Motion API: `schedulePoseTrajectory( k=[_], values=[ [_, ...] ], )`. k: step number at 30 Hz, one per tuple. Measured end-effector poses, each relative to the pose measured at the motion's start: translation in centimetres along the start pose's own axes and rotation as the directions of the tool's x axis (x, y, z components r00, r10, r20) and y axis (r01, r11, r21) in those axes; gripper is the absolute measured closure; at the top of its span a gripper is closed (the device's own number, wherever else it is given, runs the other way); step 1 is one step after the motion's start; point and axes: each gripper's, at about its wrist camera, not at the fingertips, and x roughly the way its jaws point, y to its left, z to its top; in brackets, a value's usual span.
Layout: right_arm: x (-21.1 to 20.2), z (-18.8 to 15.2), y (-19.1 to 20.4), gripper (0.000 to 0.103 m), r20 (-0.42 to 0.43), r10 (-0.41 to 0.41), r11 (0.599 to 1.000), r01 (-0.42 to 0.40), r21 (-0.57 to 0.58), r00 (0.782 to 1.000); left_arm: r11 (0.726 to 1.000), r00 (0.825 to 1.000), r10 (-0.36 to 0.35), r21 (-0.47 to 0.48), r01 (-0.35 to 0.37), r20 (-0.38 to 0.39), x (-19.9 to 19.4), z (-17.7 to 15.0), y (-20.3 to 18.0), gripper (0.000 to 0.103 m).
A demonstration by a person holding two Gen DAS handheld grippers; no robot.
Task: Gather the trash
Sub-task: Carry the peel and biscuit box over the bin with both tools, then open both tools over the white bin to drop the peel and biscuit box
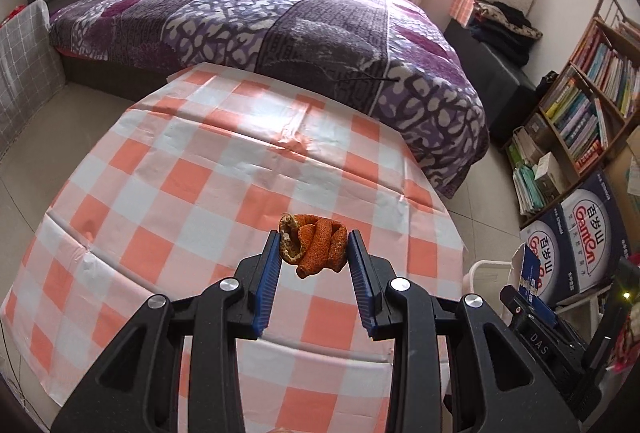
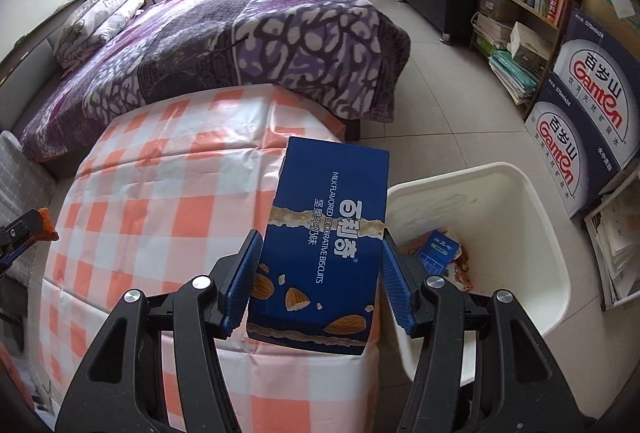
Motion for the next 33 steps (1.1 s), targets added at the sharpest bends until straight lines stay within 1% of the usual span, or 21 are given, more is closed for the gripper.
schedulePoseTrajectory(
  k=[4,5,9,11,12,16,20,25,26,28,30,32,33],
  values=[
    [-0.2,0.1,-4.9,0.048,-0.015,-0.040,0.994,0.041,0.099,0.999,0.997,0.999,-0.031,0.067,0.033,-0.031,1.3,-1.2,-3.9,0.069],
    [-0.3,0.0,-6.4,0.047,-0.019,-0.046,0.990,0.048,0.135,0.999,0.996,0.998,-0.041,0.080,0.045,-0.043,1.7,-1.5,-4.8,0.069],
    [-0.6,-0.3,-10.9,0.045,-0.050,-0.078,0.972,0.088,0.218,0.996,0.988,0.993,-0.080,0.129,0.090,-0.082,2.8,-2.8,-8.5,0.069],
    [-0.7,-0.3,-13.2,0.040,-0.065,-0.053,0.959,0.068,0.275,0.997,0.981,0.992,-0.092,0.163,0.106,-0.091,3.3,-3.4,-10.5,0.069],
    [-0.9,-0.3,-14.2,0.035,-0.059,-0.044,0.954,0.059,0.293,0.997,0.976,0.991,-0.097,0.184,0.113,-0.092,3.5,-3.7,-11.6,0.069],
    [-2.2,-0.5,-17.0,0.027,-0.020,-0.094,0.947,0.096,0.308,0.995,0.957,0.982,-0.140,0.239,0.166,-0.123,3.9,-4.9,-15.5,0.069],
    [-3.2,-0.8,-18.9,0.024,0.003,-0.126,0.944,0.119,0.308,0.992,0.929,0.976,-0.167,0.309,0.202,-0.137,4.2,-6.4,-19.7,0.069],
    [-6.0,-1.4,-21.7,0.022,0.061,-0.201,0.922,0.168,0.350,0.978,0.899,0.959,-0.214,0.347,0.268,-0.184,4.9,-8.4,-24.4,0.068],
    [-6.6,-1.7,-22.2,0.021,0.076,-0.223,0.915,0.182,0.360,0.972,0.891,0.956,-0.223,0.358,0.278,-0.188,5.0,-8.8,-25.3,0.066],
    [-7.6,-2.4,-23.0,0.019,0.097,-0.266,0.899,0.211,0.383,0.959,0.876,0.949,-0.247,0.373,0.306,-0.198,4.8,-9.3,-26.8,0.066],
    [-8.4,-3.1,-23.6,0.018,0.110,-0.296,0.885,0.229,0.405,0.949,0.866,0.943,-0.268,0.380,0.325,-0.196,4.4,-9.6,-27.8,0.062],
    [-9.0,-3.9,-24.1,0.018,0.126,-0.319,0.873,0.240,0.425,0.939,0.861,0.943,-0.281,0.387,0.329,-0.178,3.8,-9.9,-28.4,0.052],
    [-9.3,-4.2,-24.2,0.016,0.132,-0.323,0.870,0.239,0.431,0.937,0.861,0.946,-0.282,0.392,0.323,-0.160,3.5,-9.9,-28.6,0.044]
  ],
)
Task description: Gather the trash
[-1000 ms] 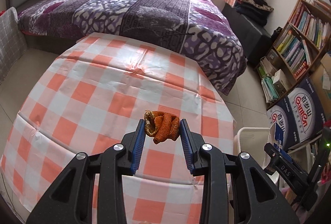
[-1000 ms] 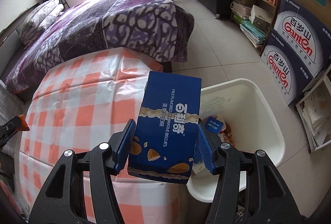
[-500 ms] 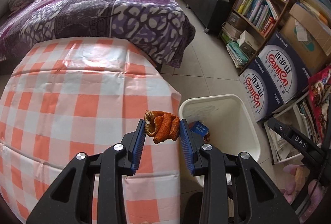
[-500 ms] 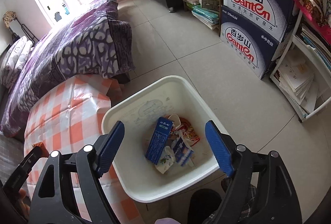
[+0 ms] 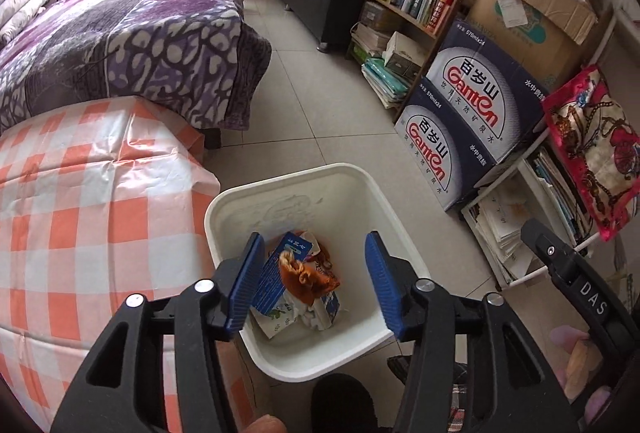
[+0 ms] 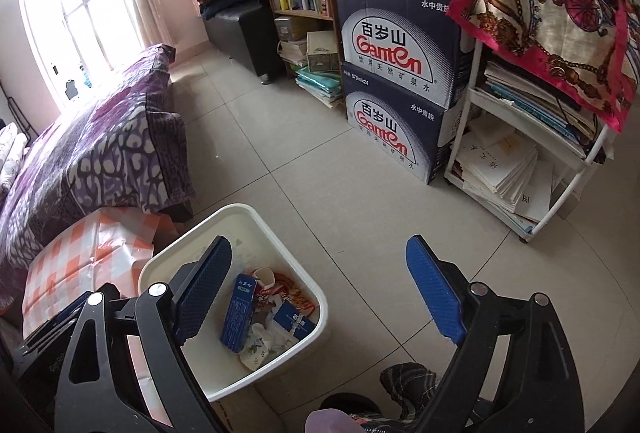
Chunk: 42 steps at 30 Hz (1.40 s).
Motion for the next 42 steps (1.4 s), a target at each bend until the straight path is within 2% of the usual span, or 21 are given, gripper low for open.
schedulePoseTrajectory(
  k=[3,5,7,10,16,21,27,33,42],
  values=[
    [-1.0,-0.6,-0.9,0.012,0.043,-0.008,1.000,0.007,0.023,0.999,0.999,0.998,0.041,0.024,-0.042,0.051,-1.2,-0.4,-0.5,0.036],
    [-1.9,-1.1,-1.1,0.010,0.091,-0.010,0.999,0.007,0.037,0.996,0.996,0.993,0.077,0.031,-0.080,0.087,-2.0,-0.7,-0.6,0.024],
    [-2.4,-1.5,-1.0,0.007,0.119,-0.012,0.999,0.008,0.037,0.993,0.993,0.985,0.113,0.030,-0.118,0.132,-3.0,-1.1,-0.3,0.017],
    [-2.9,-1.9,-0.6,0.007,0.139,-0.008,1.000,0.004,0.027,0.990,0.985,0.970,0.163,0.023,-0.170,0.181,-4.1,-1.6,0.3,0.013],
    [-4.1,-3.3,0.7,0.007,0.164,0.029,1.000,-0.029,-0.007,0.986,0.963,0.928,0.262,-0.002,-0.271,0.266,-6.2,-2.8,1.5,0.007],
    [-5.0,-4.5,2.6,0.007,0.195,0.055,0.997,-0.043,-0.064,0.979,0.951,0.911,0.300,-0.017,-0.308,0.283,-7.4,-4.2,2.7,0.007],
    [-6.1,-5.6,4.2,0.007,0.272,0.068,0.991,-0.034,-0.128,0.960,0.945,0.908,0.327,-0.061,-0.323,0.263,-8.0,-5.3,4.1,0.007],
    [-7.0,-6.4,5.3,0.007,0.312,0.085,0.981,-0.026,-0.190,0.946,0.940,0.906,0.340,-0.094,-0.327,0.253,-8.5,-6.2,5.1,0.007],
    [-7.1,-7.3,6.9,0.007,0.308,0.089,0.965,-0.005,-0.262,0.947,0.936,0.907,0.348,-0.140,-0.322,0.238,-9.0,-6.5,6.4,0.007]
  ],
)
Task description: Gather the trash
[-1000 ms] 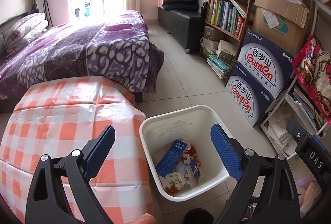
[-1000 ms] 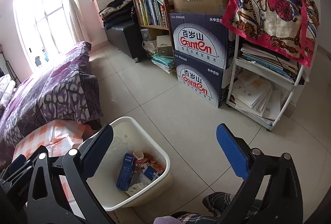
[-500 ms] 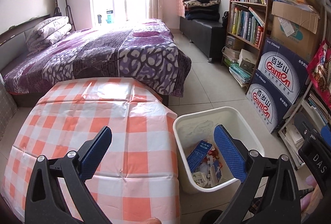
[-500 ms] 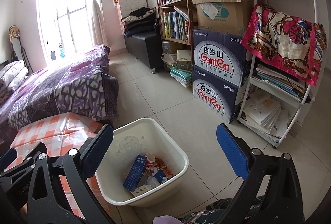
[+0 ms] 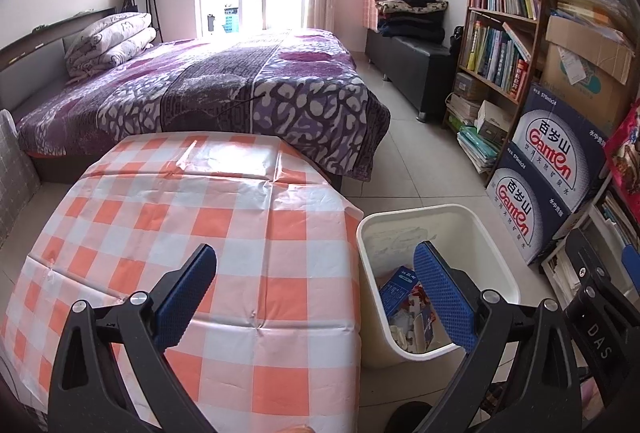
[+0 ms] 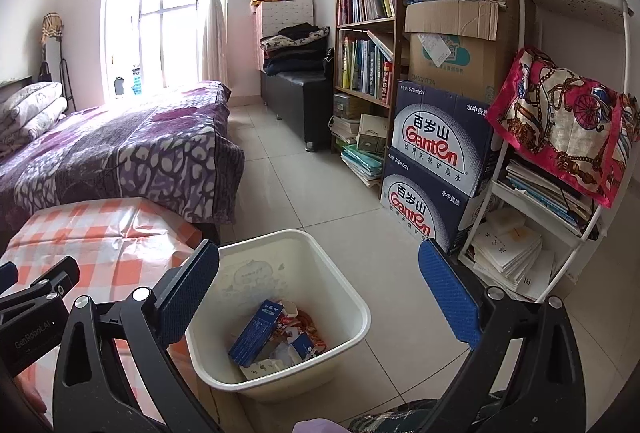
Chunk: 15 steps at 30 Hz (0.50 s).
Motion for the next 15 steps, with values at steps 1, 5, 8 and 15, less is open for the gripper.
schedulePoseTrajectory(
  k=[1,5,8,15],
  values=[
    [0.06,-0.05,0.12,0.007,-0.002,0.000,1.000,0.000,-0.007,1.000,1.000,1.000,0.000,-0.006,0.000,-0.003,0.03,0.00,0.17,0.007],
    [0.26,-0.14,0.52,0.007,-0.017,0.002,1.000,-0.002,-0.028,1.000,1.000,1.000,0.008,-0.018,-0.008,-0.005,0.09,-0.04,0.52,0.007],
    [0.31,-0.23,0.75,0.007,-0.020,0.003,1.000,-0.004,-0.031,1.000,1.000,1.000,0.017,-0.016,-0.017,-0.003,0.11,-0.02,0.57,0.007],
    [0.76,-0.21,0.71,0.007,-0.040,0.014,0.999,-0.015,-0.029,0.999,1.000,1.000,0.027,-0.012,-0.027,-0.006,0.38,-0.04,0.54,0.007]
  ],
)
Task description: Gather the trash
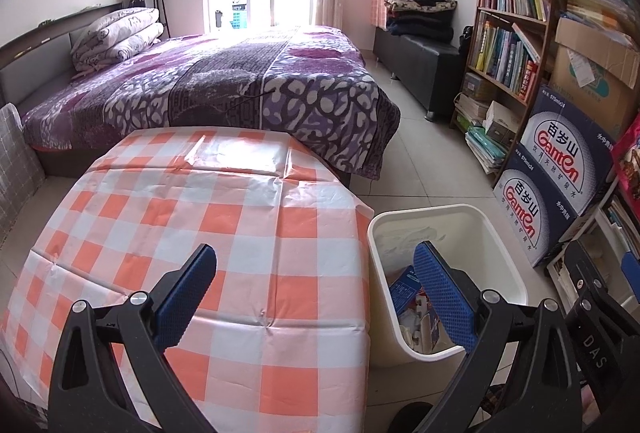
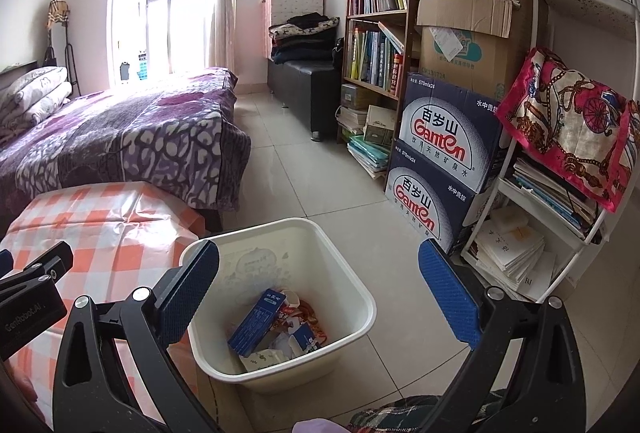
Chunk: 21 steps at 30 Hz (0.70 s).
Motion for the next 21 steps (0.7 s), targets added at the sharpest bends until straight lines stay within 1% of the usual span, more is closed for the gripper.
schedulePoseTrajectory(
  k=[13,21],
  values=[
    [0.41,-0.21,0.21,0.007,-0.014,0.007,1.000,-0.007,-0.004,1.000,0.999,0.999,0.039,0.025,-0.039,0.013,0.30,-0.20,0.05,0.007],
    [0.60,-0.31,0.29,0.007,-0.024,0.011,1.000,-0.011,-0.007,1.000,0.999,0.999,0.038,0.027,-0.038,0.010,0.41,-0.29,0.11,0.007]
  ],
)
